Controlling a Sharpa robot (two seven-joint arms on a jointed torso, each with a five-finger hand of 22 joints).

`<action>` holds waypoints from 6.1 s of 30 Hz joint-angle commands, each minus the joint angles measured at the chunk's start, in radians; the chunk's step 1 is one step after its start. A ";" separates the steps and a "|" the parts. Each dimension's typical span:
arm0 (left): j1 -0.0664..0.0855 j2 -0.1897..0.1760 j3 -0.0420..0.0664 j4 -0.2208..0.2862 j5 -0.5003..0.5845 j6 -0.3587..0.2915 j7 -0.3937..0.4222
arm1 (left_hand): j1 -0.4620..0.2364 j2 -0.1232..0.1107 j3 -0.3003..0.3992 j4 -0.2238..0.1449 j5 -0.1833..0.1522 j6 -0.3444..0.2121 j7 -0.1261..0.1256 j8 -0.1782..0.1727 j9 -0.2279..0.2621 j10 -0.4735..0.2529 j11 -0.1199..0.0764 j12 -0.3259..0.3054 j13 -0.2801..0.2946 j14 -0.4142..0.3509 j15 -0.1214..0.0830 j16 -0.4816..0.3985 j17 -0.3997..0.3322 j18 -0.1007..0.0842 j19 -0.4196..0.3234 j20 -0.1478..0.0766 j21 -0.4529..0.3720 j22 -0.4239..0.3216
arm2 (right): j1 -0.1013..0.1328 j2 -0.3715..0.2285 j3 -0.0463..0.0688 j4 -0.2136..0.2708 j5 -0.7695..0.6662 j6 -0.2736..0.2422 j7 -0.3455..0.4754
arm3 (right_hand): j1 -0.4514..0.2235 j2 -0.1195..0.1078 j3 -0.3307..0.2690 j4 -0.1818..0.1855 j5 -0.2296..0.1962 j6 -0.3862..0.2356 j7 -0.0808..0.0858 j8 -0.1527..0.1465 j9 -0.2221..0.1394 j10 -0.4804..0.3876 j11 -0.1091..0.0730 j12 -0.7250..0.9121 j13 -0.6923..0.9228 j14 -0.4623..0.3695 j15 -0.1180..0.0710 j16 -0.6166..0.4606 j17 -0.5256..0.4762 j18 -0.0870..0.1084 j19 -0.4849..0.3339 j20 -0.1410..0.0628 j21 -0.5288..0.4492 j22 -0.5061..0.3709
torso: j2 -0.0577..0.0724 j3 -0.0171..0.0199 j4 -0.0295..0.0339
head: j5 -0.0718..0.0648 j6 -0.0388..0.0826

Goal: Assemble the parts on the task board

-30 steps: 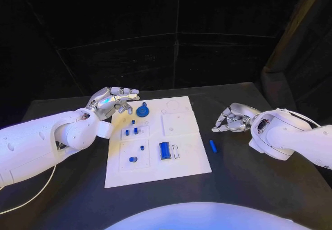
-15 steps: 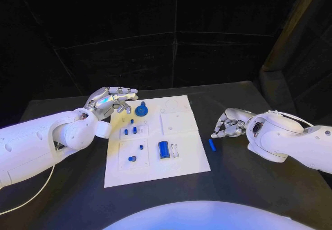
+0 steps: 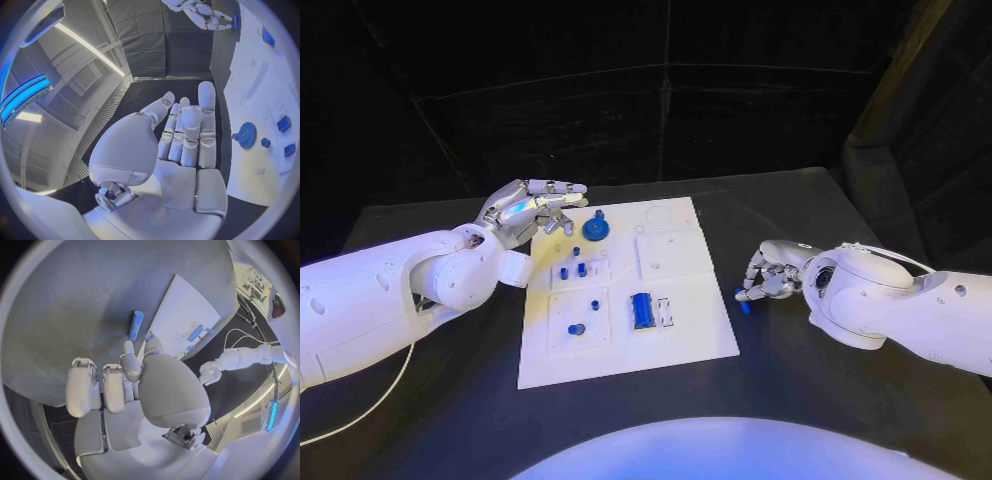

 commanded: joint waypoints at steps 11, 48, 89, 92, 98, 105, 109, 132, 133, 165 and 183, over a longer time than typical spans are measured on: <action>0.001 -0.003 0.001 0.002 0.003 0.013 0.004 | -0.003 0.003 -0.006 -0.001 -0.001 -0.009 0.001 0.008 0.001 -0.011 0.000 0.008 0.002 -0.006 0.000 0.005 -0.002 0.014 0.000 0.008 -0.005 -0.002 | -0.025 0.030 0.000 -0.021 -0.036 0.040 -0.034 | -0.014 -0.001 -0.008 0.009 0.003 0.013 0.000 -0.005 -0.002 -0.003 -0.003 -0.010 -0.003 0.058 -0.001 -0.008 0.029 -0.018 -0.005 0.005 -0.001 -0.003 | -0.001 -0.0007 0.0015 | 0.002 -0.003; -0.003 -0.007 0.001 0.004 0.003 0.025 -0.005 | -0.005 0.002 -0.008 0.000 -0.001 -0.010 0.001 0.009 0.001 -0.013 0.000 0.010 0.002 -0.007 0.000 0.006 -0.004 0.014 0.000 0.008 -0.006 -0.003 | -0.055 0.087 0.000 -0.054 -0.227 0.169 -0.072 | 0.203 0.058 0.107 -0.110 -0.102 0.050 -0.002 -0.053 -0.030 -0.020 -0.010 -0.040 -0.013 0.057 -0.009 -0.015 0.026 -0.017 -0.008 -0.004 -0.007 -0.007 | -0.002 -0.0012 0.0029 | 0.011 -0.011; -0.004 -0.007 0.000 0.006 0.003 0.030 -0.009 | -0.005 0.002 -0.008 0.000 -0.001 -0.010 0.001 0.009 0.001 -0.013 0.000 0.010 0.002 -0.007 0.000 0.006 -0.004 0.014 0.000 0.008 -0.006 -0.003 | -0.052 0.030 0.003 0.122 0.084 -0.229 0.001 | 0.029 -0.154 0.425 0.051 0.145 0.118 -0.013 -0.110 -0.058 0.027 -0.020 0.017 0.039 0.069 -0.017 0.015 0.082 -0.025 0.012 -0.013 0.015 0.036 | 0.000 -0.0017 0.0009 | 0.033 -0.013; -0.004 -0.006 0.000 0.007 0.003 0.031 -0.009 | -0.005 0.002 -0.008 0.000 -0.001 -0.010 0.001 0.009 0.001 -0.013 0.000 0.010 0.002 -0.007 0.000 0.006 -0.004 0.014 0.000 0.008 -0.006 -0.003 | -0.052 0.068 0.003 0.106 0.105 -0.228 0.001 | 0.012 -0.161 0.430 0.057 0.153 0.121 -0.013 -0.111 -0.057 0.029 -0.019 0.018 0.040 0.069 -0.016 0.016 0.083 -0.025 0.013 -0.013 0.015 0.036 | -0.001 -0.0033 0.0019 | 0.032 -0.012; -0.004 -0.005 0.000 0.009 0.003 0.031 -0.010 | -0.005 0.002 -0.008 0.000 -0.001 -0.011 0.001 0.009 0.001 -0.013 0.000 0.011 0.002 -0.007 0.000 0.006 -0.004 0.014 0.000 0.008 -0.006 -0.003 | -0.052 0.127 0.003 0.078 0.130 -0.229 -0.008 | -0.015 -0.168 0.426 0.063 0.166 0.131 -0.015 -0.108 -0.053 0.034 -0.020 0.024 0.045 0.070 -0.016 0.018 0.086 -0.026 0.015 -0.013 0.018 0.041 | 0.000 -0.0022 0.0036 | 0.045 -0.013; -0.004 -0.004 0.000 0.009 0.003 0.031 -0.010 | -0.005 0.002 -0.009 0.000 -0.001 -0.014 0.002 0.010 0.000 -0.017 0.001 0.012 0.003 -0.007 0.001 0.007 -0.003 0.014 0.000 0.008 -0.007 -0.003 | -0.052 0.182 0.003 0.051 0.161 -0.186 -0.019 | -0.027 -0.159 0.427 0.063 0.175 0.142 -0.020 -0.103 -0.049 0.048 -0.024 0.054 0.068 0.072 -0.019 0.025 0.098 -0.027 0.018 -0.014 0.022 0.048 | 0.000 -0.0038 0.0020 | 0.054 -0.014; -0.004 -0.004 0.000 0.010 0.003 0.030 -0.009 | -0.005 0.002 -0.010 0.000 -0.001 -0.014 0.002 0.010 0.000 -0.017 0.001 0.013 0.003 -0.007 0.001 0.007 -0.003 0.014 0.000 0.009 -0.007 -0.003 | -0.052 0.206 0.003 0.035 0.178 -0.167 -0.023 | -0.046 -0.160 0.415 0.064 0.185 0.162 -0.029 -0.094 -0.041 0.065 -0.030 0.090 0.096 0.075 -0.023 0.034 0.113 -0.028 0.021 -0.016 0.025 0.055 | -0.001 -0.0031 -0.0020 | 0.062 -0.013; -0.003 -0.001 0.000 0.007 0.003 0.032 -0.011 | -0.018 -0.001 -0.021 0.009 -0.001 -0.019 0.004 0.013 0.000 -0.024 0.003 0.020 0.004 -0.008 0.003 0.010 -0.005 0.013 0.001 0.010 -0.010 -0.005 | -0.052 0.276 0.003 -0.016 0.167 -0.185 -0.053 | -0.079 -0.143 0.401 0.072 0.191 0.175 -0.036 -0.089 -0.031 0.072 -0.036 0.101 0.106 0.073 -0.029 0.030 0.106 -0.029 0.023 -0.022 0.027 0.058 | 0.001 -0.0012 0.0006 | 0.067 -0.018; -0.003 -0.001 0.000 0.007 0.003 0.033 -0.011 | -0.018 -0.001 -0.022 0.010 -0.001 -0.020 0.004 0.013 0.001 -0.025 0.003 0.021 0.004 -0.008 0.003 0.010 -0.005 0.013 0.001 0.010 -0.010 -0.005 | -0.052 0.277 0.003 -0.017 0.164 -0.185 -0.056 | -0.079 -0.143 0.401 0.072 0.191 0.175 -0.036 -0.089 -0.031 0.072 -0.036 0.101 0.106 0.073 -0.029 0.030 0.106 -0.029 0.023 -0.022 0.027 0.058 | 0.000 -0.0007 0.0008 | 0.067 -0.018; -0.003 0.000 0.000 0.006 0.003 0.041 -0.016 | -0.021 -0.001 -0.025 0.013 -0.001 -0.021 0.004 0.014 0.001 -0.026 0.003 0.023 0.005 -0.009 0.003 0.010 -0.007 0.013 0.001 0.011 -0.011 -0.006 | -0.052 0.272 0.003 -0.013 0.122 -0.188 -0.060 | -0.187 -0.107 0.232 0.084 -0.045 0.165 -0.034 -0.095 0.005 0.068 -0.033 0.089 0.113 0.070 -0.027 0.022 0.094 -0.028 0.021 -0.021 0.022 0.055 | -0.002 -0.0004 0.0024 | 0.066 -0.020; -0.003 0.003 0.000 -0.001 0.003 0.042 -0.017 | -0.018 0.002 -0.025 0.013 -0.001 -0.022 0.003 0.016 0.001 -0.029 0.002 0.026 0.005 -0.010 0.003 0.010 -0.009 0.014 0.002 0.011 -0.012 -0.007 | -0.052 0.211 0.003 0.037 0.193 -0.160 0.049 | -0.071 -0.077 0.219 0.013 -0.025 0.160 -0.032 -0.097 0.021 0.067 -0.032 0.089 0.119 0.072 -0.026 0.024 0.098 -0.030 0.024 -0.020 0.026 0.065 | -0.003 -0.0006 0.0056 | 0.062 -0.019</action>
